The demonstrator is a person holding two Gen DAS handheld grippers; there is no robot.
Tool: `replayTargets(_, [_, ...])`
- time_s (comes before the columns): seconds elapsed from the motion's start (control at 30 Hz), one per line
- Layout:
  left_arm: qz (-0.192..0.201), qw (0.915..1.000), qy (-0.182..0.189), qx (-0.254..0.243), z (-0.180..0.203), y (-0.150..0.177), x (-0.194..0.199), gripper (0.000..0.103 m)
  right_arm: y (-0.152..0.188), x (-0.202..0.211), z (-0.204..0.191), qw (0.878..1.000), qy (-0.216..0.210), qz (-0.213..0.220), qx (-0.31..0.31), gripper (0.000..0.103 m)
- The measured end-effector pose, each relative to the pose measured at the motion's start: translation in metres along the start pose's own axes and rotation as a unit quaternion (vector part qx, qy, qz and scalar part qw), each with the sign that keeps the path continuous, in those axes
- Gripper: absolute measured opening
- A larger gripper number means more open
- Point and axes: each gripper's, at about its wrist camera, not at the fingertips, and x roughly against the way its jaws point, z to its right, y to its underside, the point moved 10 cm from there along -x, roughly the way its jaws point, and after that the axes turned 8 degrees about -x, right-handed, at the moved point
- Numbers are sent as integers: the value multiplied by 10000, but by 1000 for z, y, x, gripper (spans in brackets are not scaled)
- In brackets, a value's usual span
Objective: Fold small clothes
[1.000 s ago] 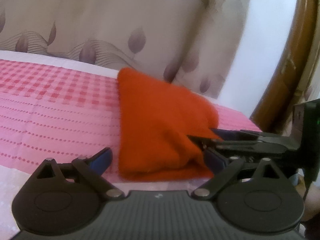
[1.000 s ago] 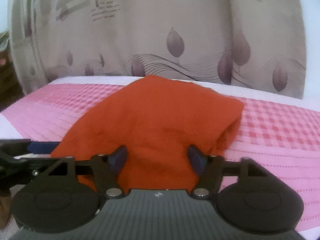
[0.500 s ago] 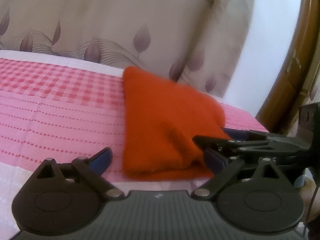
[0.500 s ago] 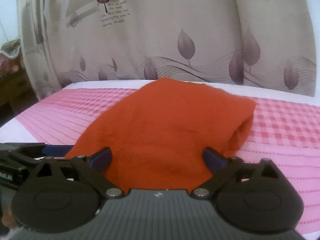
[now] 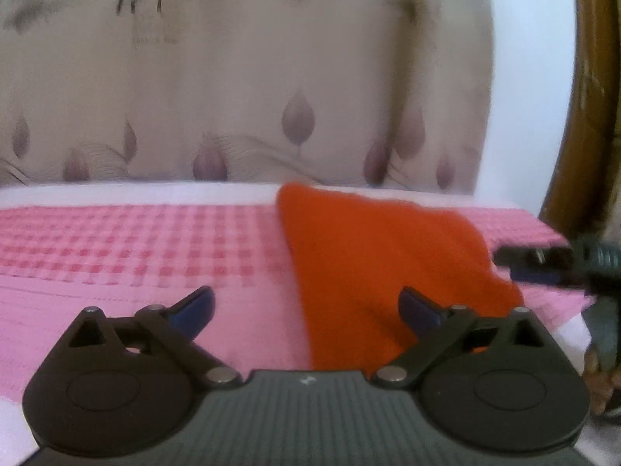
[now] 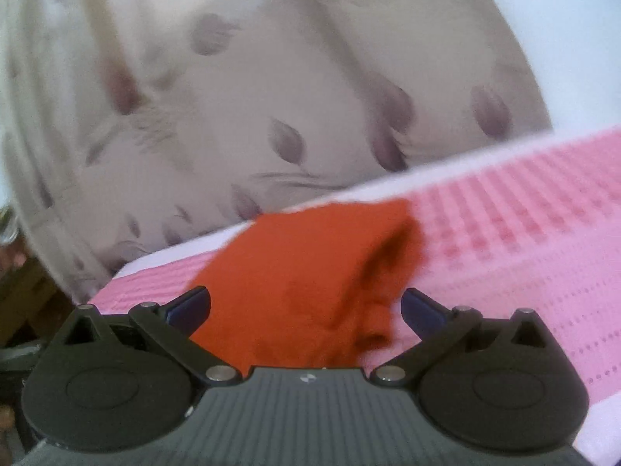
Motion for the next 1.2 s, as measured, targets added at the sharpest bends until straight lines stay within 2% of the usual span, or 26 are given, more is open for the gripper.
replayTargets(0.07, [-389,9961,698,381,-9,-3,-24,102,1,-12,8,9991,17,-403,-146,103])
replayTargets(0.17, [-1109,9796,1482,780,-15,2,-68,102,4,-32,10,9958,-95,-872,-245,103])
replayTargets(0.2, [-967,9796,1605,725,-15,-3,-72,103,3,-38,9,9955,-73,-925,-178,103])
replayTargets(0.23, [-1000,9761,1784,732,-13,-5,-78,103,3,-43,8,9948,-98,-1010,-120,103])
replayTargets(0.27, [-1017,9712,2015,770,-8,-8,-83,103,4,-49,3,9930,-219,-1164,-50,103])
replayTargets(0.3, [-1010,9614,2412,861,0,-10,-88,102,4,-54,0,9921,-294,-1219,-6,102])
replayTargets(0.33, [-981,9550,2635,940,5,-10,-91,100,5,-57,-3,9916,-354,-1241,-18,99])
replayTargets(0.37, [-902,9543,2682,958,11,-11,-95,97,5,-61,-7,9911,-408,-1264,-7,97])
replayTargets(0.4, [-859,9574,2612,884,16,-12,-99,76,5,-66,-10,9897,-495,-1343,-68,77])
replayTargets(0.43, [-936,9599,2508,834,18,-11,-103,44,7,-71,-11,9872,-581,-1466,-251,44])
replayTargets(0.47, [-985,9589,2499,915,18,-11,-104,44,9,-72,-12,9855,-620,-1523,-417,42])
replayTargets(0.53, [-831,9619,2413,982,17,-14,-94,40,11,-66,-20,9874,-640,-1399,-377,41])
replayTargets(0.6, [-748,9673,2309,732,21,-15,-74,39,14,-54,-30,9865,-784,-1346,-510,39])
replayTargets(0.73, [-646,9712,2217,585,19,-16,-25,39,30,-21,-62,9854,-983,-1317,-435,39])
replayTargets(0.87, [-599,9749,2080,514,18,-3,36,39,55,19,-91,9823,-1199,-1377,-420,39])
replayTargets(0.97, [-698,9770,1931,572,17,22,76,39,83,43,-106,9799,-1256,-1494,-404,39])
replayTargets(1.07, [-884,9775,1748,781,16,58,102,41,121,58,-110,9769,-1101,-1757,-519,41])
replayTargets(1.1, [-921,9802,1601,717,16,71,108,48,134,61,-109,9774,-960,-1818,-486,46])
replayTargets(1.13, [-906,9841,1416,564,16,82,112,58,146,64,-106,9796,-751,-1820,-398,57])
replayTargets(1.17, [-808,9894,1141,404,15,91,117,66,151,70,-104,9827,-654,-1691,-366,58])
replayTargets(1.2, [-612,9936,884,338,11,95,124,77,151,78,-102,9854,-606,-1535,-415,64])
